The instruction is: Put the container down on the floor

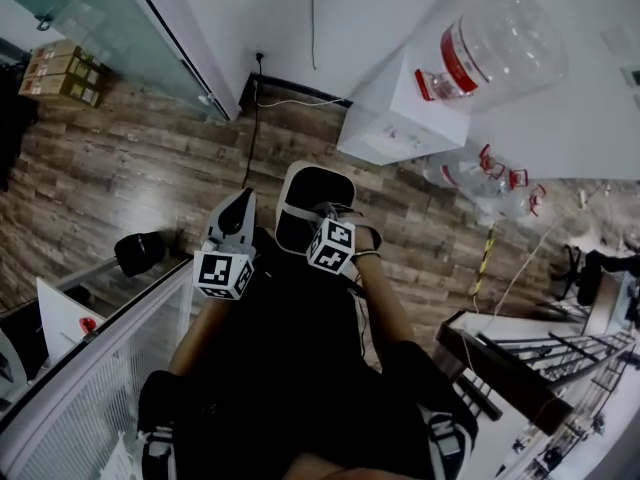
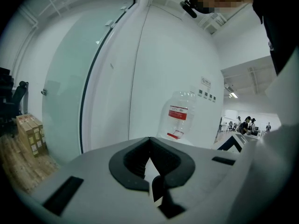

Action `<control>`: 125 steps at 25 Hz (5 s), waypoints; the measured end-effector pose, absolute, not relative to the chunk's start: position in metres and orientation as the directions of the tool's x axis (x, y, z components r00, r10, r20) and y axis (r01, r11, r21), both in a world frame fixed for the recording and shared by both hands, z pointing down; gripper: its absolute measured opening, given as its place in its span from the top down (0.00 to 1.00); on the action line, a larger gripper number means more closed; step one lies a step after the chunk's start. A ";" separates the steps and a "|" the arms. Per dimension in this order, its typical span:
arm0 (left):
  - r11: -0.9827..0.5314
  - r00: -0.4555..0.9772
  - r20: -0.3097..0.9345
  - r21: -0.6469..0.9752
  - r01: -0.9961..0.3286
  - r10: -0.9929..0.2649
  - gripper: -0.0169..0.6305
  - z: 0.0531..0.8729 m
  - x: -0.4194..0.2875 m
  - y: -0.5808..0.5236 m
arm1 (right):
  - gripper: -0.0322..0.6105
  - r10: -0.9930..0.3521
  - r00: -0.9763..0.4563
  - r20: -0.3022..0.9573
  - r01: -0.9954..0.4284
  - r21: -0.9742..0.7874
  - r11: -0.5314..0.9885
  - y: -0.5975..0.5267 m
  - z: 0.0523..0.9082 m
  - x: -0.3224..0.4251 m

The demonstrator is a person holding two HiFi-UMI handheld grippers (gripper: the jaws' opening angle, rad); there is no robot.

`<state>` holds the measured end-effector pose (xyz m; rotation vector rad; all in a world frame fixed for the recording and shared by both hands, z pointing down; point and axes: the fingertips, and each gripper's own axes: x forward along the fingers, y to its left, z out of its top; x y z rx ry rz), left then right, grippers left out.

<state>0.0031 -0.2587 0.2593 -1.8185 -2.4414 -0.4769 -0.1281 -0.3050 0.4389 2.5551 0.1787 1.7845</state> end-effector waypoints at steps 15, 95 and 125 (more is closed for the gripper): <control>0.312 -0.360 0.245 0.213 0.926 0.900 0.93 0.282 0.005 -0.160 | 0.89 0.114 0.277 0.954 0.112 0.086 -0.990 -0.206 0.485 -0.153; 0.411 -0.491 0.394 0.274 0.870 0.777 0.93 0.578 0.037 0.121 | 0.89 0.050 -0.020 0.999 0.096 0.051 -0.994 0.124 0.982 -0.195; 0.392 -0.479 0.404 0.282 0.876 0.780 0.93 0.596 0.043 0.117 | 0.68 0.112 -0.128 0.985 0.139 0.130 -0.982 0.171 1.008 -0.208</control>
